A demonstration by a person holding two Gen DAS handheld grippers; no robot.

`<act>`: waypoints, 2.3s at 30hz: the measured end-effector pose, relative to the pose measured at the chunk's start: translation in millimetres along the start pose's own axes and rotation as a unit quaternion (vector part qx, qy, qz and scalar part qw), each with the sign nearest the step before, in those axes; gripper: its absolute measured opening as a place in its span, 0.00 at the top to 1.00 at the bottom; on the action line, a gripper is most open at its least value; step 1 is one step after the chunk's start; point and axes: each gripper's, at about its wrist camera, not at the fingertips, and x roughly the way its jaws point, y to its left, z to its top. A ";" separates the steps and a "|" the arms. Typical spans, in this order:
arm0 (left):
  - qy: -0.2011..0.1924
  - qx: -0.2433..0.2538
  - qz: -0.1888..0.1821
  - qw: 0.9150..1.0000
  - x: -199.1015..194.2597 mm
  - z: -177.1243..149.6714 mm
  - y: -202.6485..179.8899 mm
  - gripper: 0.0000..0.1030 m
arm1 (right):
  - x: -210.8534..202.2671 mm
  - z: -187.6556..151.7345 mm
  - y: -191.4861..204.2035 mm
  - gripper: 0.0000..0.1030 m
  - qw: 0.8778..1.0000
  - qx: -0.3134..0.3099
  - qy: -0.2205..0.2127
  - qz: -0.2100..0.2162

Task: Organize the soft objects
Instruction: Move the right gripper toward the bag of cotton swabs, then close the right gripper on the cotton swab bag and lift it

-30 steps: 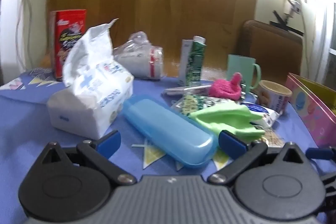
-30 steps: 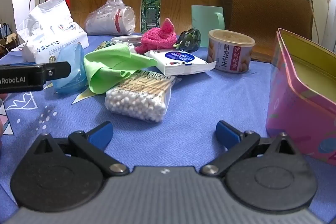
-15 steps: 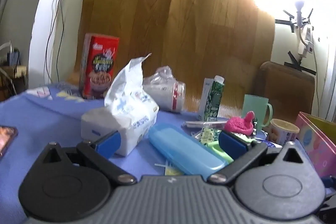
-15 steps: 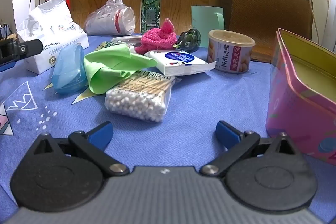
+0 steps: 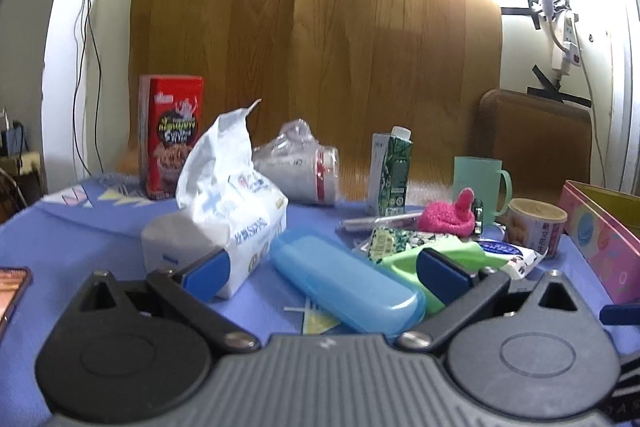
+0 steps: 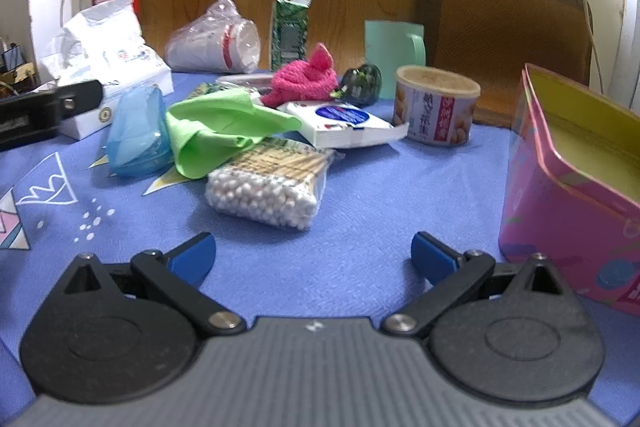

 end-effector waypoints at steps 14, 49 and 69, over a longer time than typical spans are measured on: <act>0.071 -0.054 -0.032 0.996 15.2 5.9 20.8 0.00 | -20.8 2.1 -0.2 0.07 0.997 0.004 -0.081 0.005; 0.097 -0.105 -0.057 0.988 27.1 5.9 40.4 0.00 | -0.1 15.6 1.9 0.23 0.995 0.006 -0.010 0.100; 0.099 -0.109 -0.065 0.987 28.7 5.8 44.5 0.00 | 2.2 11.3 23.8 0.78 0.992 -0.066 0.002 0.111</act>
